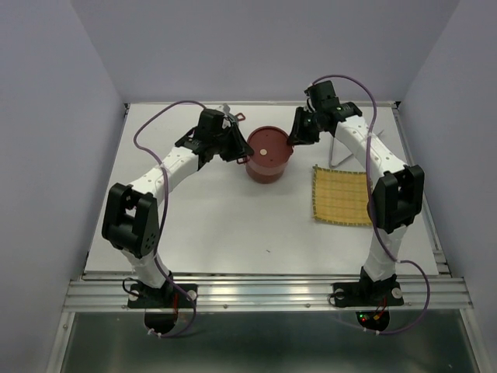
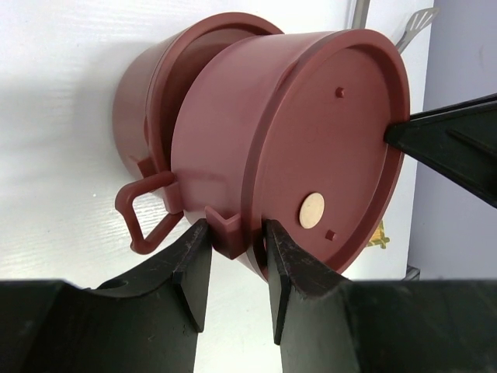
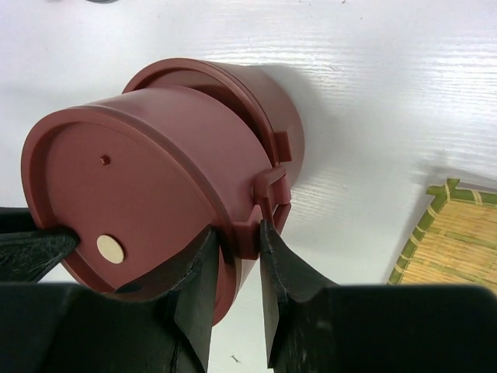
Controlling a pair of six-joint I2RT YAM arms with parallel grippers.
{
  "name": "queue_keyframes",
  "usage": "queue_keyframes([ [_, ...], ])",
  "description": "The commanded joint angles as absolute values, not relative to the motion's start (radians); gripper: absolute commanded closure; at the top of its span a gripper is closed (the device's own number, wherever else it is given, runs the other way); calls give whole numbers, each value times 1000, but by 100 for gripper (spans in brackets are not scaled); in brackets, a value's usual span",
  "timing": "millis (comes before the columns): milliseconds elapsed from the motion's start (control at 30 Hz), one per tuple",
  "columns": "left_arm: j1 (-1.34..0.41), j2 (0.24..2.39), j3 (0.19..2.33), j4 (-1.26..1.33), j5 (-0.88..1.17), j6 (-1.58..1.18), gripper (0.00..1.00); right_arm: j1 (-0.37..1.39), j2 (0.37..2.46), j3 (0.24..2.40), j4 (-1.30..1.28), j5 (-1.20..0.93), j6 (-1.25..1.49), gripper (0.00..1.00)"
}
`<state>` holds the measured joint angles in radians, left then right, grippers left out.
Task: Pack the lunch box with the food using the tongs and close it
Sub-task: Place the packing box into the packing box.
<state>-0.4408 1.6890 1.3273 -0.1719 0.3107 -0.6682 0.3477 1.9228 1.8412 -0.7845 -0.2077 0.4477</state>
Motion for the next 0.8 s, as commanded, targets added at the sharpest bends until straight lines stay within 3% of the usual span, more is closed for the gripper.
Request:
queue_keyframes([
  [0, -459, 1720, 1358, -173, 383, -594, 100, 347, 1925, 1928, -686, -224, 489, 99],
  [367, -448, 1755, 1385, -186, 371, -588, 100, 347, 1997, 1976, -686, -224, 491, 98],
  [400, -445, 1759, 1388, -187, 371, -586, 100, 347, 2000, 1976, -686, -224, 491, 96],
  [500, -442, 1782, 1397, -195, 367, -575, 100, 347, 2013, 1980, -684, -222, 489, 75],
  [700, -442, 1786, 1397, -206, 338, -568, 82, 347, 2017, 1993, -675, -227, 486, 71],
  [767, -442, 1781, 1401, -213, 318, -561, 72, 347, 2019, 1999, -670, -232, 488, 63],
])
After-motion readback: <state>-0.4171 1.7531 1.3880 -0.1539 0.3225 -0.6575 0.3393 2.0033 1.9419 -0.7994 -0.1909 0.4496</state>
